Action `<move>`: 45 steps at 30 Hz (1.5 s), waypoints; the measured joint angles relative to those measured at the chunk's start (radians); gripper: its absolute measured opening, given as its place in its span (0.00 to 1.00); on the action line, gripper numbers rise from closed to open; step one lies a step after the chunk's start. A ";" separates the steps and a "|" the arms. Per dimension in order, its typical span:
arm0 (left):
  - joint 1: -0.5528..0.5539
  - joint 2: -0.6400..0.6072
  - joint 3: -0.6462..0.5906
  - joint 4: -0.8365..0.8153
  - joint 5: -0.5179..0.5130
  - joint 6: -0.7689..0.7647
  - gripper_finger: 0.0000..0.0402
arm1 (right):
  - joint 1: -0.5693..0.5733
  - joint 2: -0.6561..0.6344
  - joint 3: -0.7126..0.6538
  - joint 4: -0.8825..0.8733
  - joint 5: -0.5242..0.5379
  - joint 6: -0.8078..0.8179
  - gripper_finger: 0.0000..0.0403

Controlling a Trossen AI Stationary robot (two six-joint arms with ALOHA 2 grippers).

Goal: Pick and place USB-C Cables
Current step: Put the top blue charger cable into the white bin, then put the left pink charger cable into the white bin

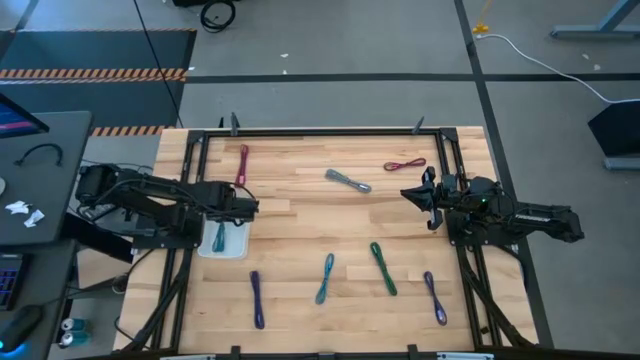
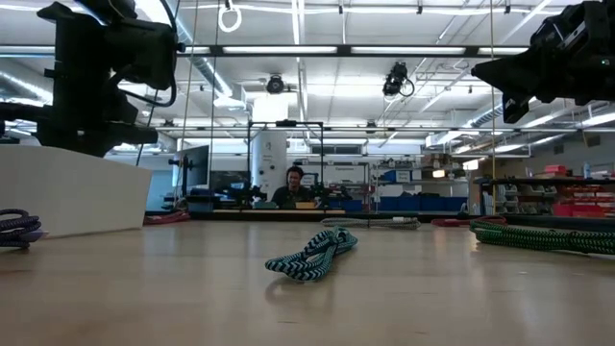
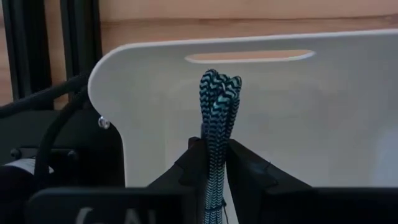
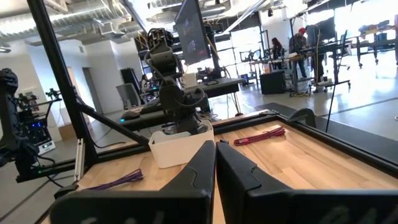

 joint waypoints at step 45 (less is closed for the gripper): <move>0.311 -0.045 0.491 0.312 -0.496 0.958 0.37 | 0.000 0.000 0.000 0.000 0.003 0.000 0.04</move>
